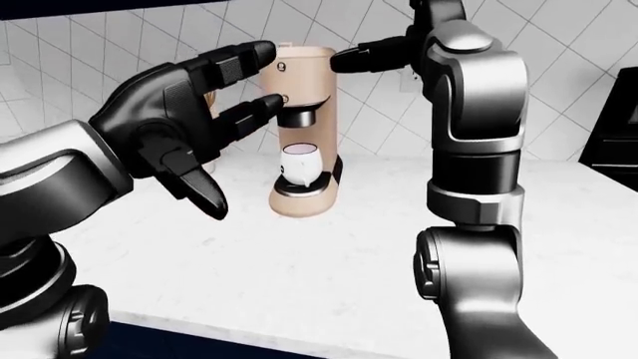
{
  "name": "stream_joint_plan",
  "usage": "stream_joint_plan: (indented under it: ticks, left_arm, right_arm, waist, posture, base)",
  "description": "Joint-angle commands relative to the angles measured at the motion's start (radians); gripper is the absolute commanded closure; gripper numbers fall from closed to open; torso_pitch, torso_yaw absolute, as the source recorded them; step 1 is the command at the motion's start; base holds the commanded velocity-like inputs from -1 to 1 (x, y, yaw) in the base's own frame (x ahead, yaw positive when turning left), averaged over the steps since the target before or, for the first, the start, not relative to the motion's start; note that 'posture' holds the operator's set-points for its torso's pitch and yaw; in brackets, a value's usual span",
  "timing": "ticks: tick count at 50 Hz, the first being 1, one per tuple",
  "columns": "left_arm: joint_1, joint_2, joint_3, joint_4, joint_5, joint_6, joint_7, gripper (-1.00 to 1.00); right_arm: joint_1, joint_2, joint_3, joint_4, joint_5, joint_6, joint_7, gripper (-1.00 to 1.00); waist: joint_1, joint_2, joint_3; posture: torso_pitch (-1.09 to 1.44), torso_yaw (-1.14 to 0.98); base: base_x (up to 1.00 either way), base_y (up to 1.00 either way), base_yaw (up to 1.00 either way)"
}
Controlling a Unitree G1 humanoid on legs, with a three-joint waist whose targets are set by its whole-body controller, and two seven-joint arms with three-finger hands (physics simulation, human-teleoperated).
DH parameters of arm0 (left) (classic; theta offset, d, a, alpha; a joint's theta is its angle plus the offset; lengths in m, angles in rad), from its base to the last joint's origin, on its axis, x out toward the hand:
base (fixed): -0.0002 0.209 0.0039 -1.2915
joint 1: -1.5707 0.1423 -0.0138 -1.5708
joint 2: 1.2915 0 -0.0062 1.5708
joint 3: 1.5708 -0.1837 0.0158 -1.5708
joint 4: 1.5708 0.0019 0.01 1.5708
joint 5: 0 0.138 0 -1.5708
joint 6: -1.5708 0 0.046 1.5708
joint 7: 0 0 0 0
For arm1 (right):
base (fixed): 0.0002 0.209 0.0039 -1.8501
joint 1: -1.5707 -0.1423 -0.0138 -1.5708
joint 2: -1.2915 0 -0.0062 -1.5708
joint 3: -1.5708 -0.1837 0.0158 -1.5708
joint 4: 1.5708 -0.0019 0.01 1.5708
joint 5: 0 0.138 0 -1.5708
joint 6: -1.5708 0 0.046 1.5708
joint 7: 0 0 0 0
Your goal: Press the button on the coffee machine to serve coffee.
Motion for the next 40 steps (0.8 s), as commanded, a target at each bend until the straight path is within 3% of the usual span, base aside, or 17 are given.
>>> stream_joint_plan:
  ticks: [1,28,40]
  left_arm:
    - [-0.023,0.003,0.021,0.003,0.046,-0.025,-0.027,-1.00]
    - [-0.034,-0.060,0.020,0.048,0.262,-0.007,-0.188,-1.00]
    - [-0.024,-0.089,-0.013,0.096,0.455,-0.050,-0.338,-1.00]
  right_arm:
    - [-0.040,-0.009,-0.003,-0.016,-0.002,-0.034,-0.001,-1.00]
    - [-0.021,-0.003,-0.006,-0.027,0.007,-0.040,-0.010,-1.00]
    - [-0.012,-0.001,-0.007,-0.036,0.014,-0.039,-0.016,-1.00]
  waist:
    - [0.000,-0.004,-0.005]
    - [-0.001,-0.011,-0.007]
    - [-0.001,-0.014,-0.008]
  posture:
    - [-0.55,0.00]
    - [-0.55,0.00]
    - [-0.55,0.00]
  base:
    - [0.00,0.00,0.00]
    - [0.00,0.00,0.00]
    - [0.00,0.00,0.00]
